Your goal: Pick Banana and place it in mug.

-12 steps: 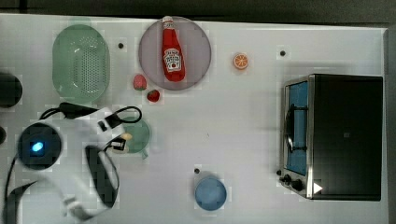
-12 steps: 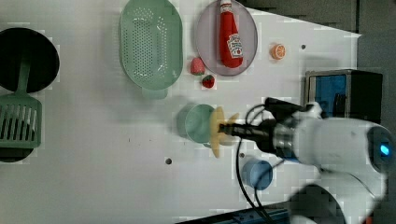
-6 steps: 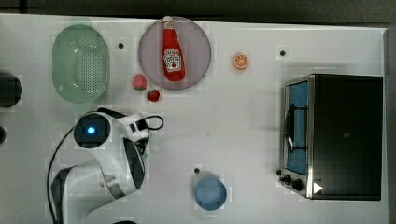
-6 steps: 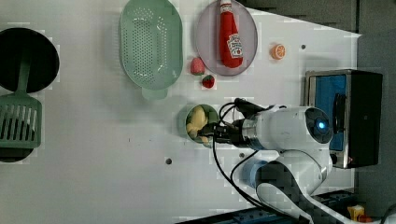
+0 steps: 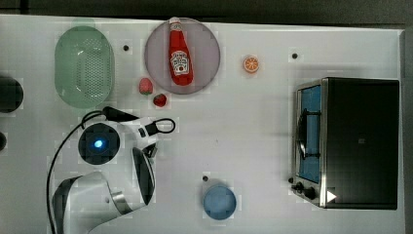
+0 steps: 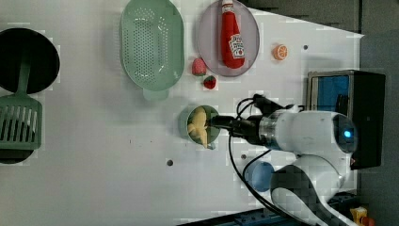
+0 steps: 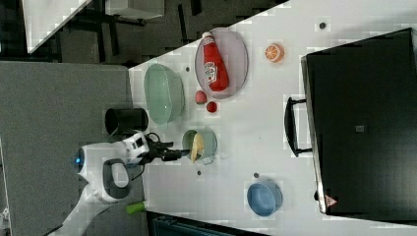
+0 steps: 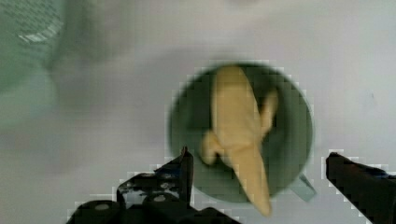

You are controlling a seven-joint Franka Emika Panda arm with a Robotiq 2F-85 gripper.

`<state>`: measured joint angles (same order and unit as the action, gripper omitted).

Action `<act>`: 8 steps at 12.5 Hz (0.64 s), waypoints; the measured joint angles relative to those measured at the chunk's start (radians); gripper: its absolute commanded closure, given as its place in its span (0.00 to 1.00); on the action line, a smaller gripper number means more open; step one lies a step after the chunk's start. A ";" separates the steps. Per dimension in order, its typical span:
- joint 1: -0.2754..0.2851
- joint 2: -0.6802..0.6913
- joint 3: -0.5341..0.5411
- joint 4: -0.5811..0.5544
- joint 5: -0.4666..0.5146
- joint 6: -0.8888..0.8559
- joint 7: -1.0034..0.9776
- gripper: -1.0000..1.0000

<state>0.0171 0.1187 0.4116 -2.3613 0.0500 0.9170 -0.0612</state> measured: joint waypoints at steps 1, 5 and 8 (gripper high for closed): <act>-0.004 -0.041 0.000 0.006 -0.013 0.000 0.000 0.00; 0.011 -0.248 -0.127 0.146 0.018 -0.311 0.005 0.00; -0.029 -0.310 -0.262 0.271 -0.011 -0.539 0.005 0.00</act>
<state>-0.0123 -0.1917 0.1497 -2.0898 0.0391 0.3779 -0.0561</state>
